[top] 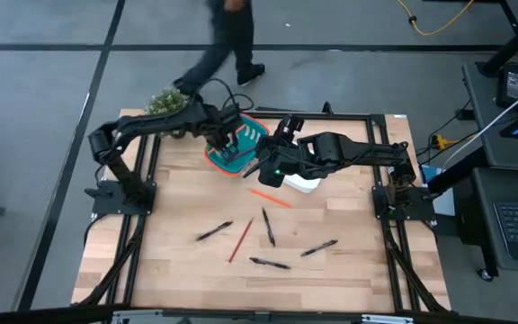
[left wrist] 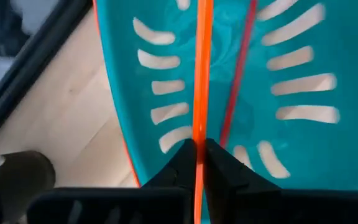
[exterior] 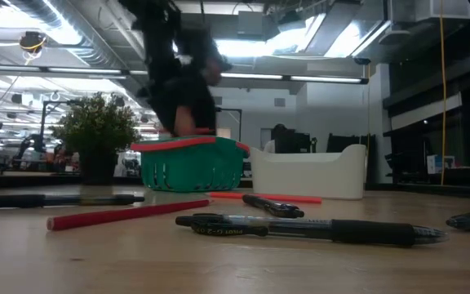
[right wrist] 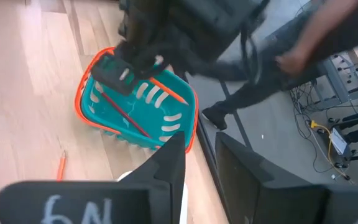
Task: Sort pens & pencils
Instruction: Put the left orange pencil into the blue bin
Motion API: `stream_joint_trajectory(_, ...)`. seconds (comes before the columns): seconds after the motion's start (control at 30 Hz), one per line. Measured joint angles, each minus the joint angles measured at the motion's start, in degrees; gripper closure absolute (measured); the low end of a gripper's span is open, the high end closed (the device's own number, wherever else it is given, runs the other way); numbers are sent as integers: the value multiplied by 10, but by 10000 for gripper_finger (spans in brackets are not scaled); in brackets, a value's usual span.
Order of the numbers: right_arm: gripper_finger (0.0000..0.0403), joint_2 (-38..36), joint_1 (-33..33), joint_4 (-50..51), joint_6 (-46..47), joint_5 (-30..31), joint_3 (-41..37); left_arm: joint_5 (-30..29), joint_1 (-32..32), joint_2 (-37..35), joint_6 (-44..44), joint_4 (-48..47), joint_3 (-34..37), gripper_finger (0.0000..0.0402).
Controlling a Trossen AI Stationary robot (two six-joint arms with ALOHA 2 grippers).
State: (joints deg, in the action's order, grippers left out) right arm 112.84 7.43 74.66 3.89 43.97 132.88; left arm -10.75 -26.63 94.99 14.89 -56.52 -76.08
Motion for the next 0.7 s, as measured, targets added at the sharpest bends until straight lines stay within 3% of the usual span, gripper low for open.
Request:
stream_joint_trajectory(0.27, 312, 0, 0, 0, -1, 0, 0, 42, -44, 52, -31, 61, 0, 392)
stream_joint_trajectory(0.7, 312, 0, 0, -4, -14, 0, 0, 82, -77, 59, -47, 67, 0, 391)
